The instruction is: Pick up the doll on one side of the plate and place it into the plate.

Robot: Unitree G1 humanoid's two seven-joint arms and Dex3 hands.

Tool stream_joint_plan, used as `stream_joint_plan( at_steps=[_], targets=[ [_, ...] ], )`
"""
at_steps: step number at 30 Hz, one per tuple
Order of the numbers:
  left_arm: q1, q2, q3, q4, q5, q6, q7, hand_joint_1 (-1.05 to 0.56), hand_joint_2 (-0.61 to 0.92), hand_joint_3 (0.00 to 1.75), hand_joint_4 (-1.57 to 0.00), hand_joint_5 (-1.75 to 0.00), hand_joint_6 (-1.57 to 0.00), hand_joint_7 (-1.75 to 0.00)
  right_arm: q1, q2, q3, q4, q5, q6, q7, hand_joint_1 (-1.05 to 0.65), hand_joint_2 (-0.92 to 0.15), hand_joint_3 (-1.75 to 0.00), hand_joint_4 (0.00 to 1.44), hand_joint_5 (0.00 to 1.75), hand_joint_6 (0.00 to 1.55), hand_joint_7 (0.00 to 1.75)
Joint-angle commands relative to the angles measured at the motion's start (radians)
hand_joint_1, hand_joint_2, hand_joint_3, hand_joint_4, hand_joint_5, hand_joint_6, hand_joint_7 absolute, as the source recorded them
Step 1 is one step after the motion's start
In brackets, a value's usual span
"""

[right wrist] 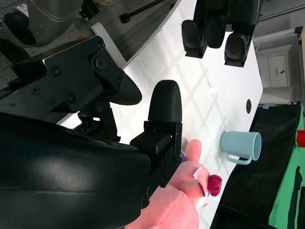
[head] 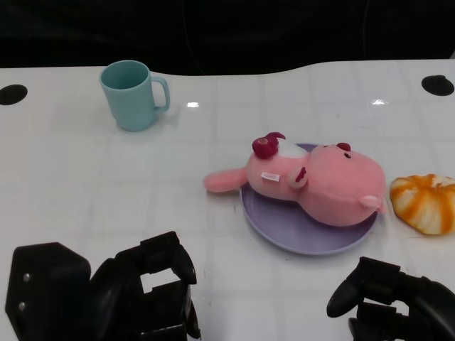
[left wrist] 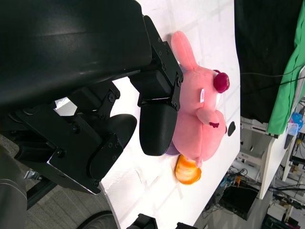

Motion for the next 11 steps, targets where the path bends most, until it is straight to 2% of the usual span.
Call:
stream_joint_plan(
  at_steps=[1,11],
  targets=[
    [-0.002,0.02,0.01,0.011,-0.007,-0.019,-0.013,-0.08,0.42,1.41,-0.93,-1.75,-0.77,-1.74,0.001,0.001,-0.004,-0.003,-0.001,-0.009,-0.007,-0.04,-0.64,-1.1,0.63,1.75,0.49,1.43],
    [-0.012,0.035,0.014,0.019,-0.021,-0.014,-0.01,-0.08,0.43,1.41,-0.92,-1.75,-0.77,-1.74,0.002,0.002,-0.003,0.002,0.001,-0.023,-0.006,-0.06,-0.64,-1.1,0.64,1.75,0.48,1.43]
  ],
)
